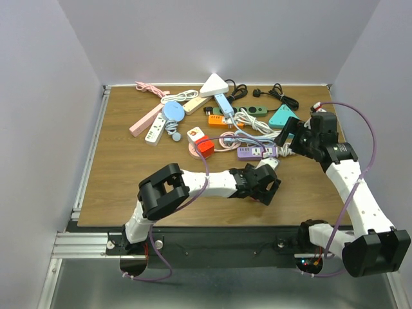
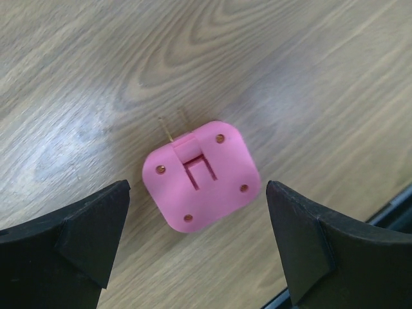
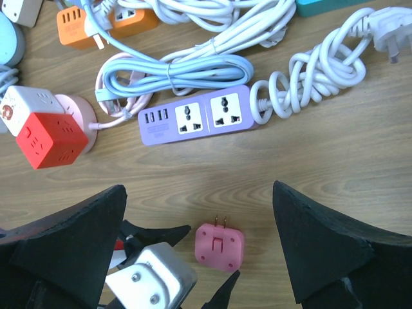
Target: Insert the plug
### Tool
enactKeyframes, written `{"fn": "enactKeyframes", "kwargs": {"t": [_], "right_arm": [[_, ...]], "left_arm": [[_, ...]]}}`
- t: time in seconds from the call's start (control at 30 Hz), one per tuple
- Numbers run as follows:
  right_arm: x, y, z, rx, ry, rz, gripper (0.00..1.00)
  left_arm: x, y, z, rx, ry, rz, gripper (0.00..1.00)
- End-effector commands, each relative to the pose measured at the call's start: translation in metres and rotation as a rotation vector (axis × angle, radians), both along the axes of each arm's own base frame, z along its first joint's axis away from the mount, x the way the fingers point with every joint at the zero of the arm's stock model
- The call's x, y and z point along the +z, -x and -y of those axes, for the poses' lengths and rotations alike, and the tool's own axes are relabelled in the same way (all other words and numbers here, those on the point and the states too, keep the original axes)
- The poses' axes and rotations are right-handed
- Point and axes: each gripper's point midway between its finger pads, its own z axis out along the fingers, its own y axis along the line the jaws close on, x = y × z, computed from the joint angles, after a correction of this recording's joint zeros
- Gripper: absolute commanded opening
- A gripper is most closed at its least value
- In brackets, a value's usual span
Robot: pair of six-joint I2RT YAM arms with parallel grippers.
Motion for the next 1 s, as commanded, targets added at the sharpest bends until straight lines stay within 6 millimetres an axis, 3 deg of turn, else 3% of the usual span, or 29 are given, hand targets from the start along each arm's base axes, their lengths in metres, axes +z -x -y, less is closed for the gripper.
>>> {"fn": "enactKeyframes", "kwargs": {"t": [0.0, 0.1, 0.3, 0.5, 0.57, 0.6, 0.63, 0.67, 0.7, 0.8, 0.83, 0.87, 0.9, 0.97], "right_arm": [[0.020, -0.004, 0.003, -0.006, -0.008, 0.064, 1.00], [0.023, -0.004, 0.002, 0.003, -0.014, 0.070, 1.00], [0.020, -0.003, 0.001, 0.018, -0.011, 0.066, 1.00], [0.019, -0.002, 0.001, 0.024, -0.017, 0.065, 1.00], [0.019, -0.002, 0.002, 0.019, -0.015, 0.067, 1.00], [0.020, -0.002, 0.003, 0.019, -0.013, 0.069, 1.00], [0.020, -0.002, 0.002, 0.020, -0.014, 0.069, 1.00], [0.020, -0.002, 0.004, 0.015, -0.011, 0.069, 1.00], [0.021, -0.003, 0.005, 0.011, -0.010, 0.072, 1.00], [0.027, -0.007, 0.008, -0.001, 0.001, 0.087, 1.00], [0.029, -0.008, 0.009, -0.006, 0.006, 0.089, 1.00], [0.032, -0.011, 0.010, -0.012, 0.011, 0.096, 1.00], [0.035, -0.012, 0.011, -0.013, 0.014, 0.103, 1.00], [0.045, -0.018, 0.012, -0.015, 0.016, 0.122, 1.00]], "left_arm": [[0.010, -0.008, 0.003, 0.035, -0.024, 0.020, 0.99], [0.002, -0.008, 0.005, 0.032, -0.036, 0.013, 0.99], [0.005, -0.011, 0.013, 0.026, -0.023, 0.014, 0.99], [-0.022, -0.009, 0.016, 0.005, -0.056, -0.032, 0.99], [-0.026, -0.007, 0.013, -0.002, -0.066, -0.038, 0.90], [-0.027, -0.006, 0.012, -0.005, -0.069, -0.042, 0.80], [-0.027, -0.005, 0.011, -0.003, -0.067, -0.044, 0.64], [-0.030, -0.007, 0.004, 0.007, -0.076, -0.049, 0.17], [-0.025, -0.007, 0.002, 0.020, -0.062, -0.054, 0.02], [-0.028, -0.008, -0.011, 0.035, -0.033, -0.092, 0.00], [-0.016, -0.011, -0.009, 0.045, 0.013, -0.094, 0.00], [-0.023, -0.010, -0.021, 0.055, 0.001, -0.110, 0.00], [-0.009, -0.017, -0.025, 0.074, 0.039, -0.106, 0.00], [-0.004, -0.023, -0.036, 0.102, 0.056, -0.096, 0.00]]}}
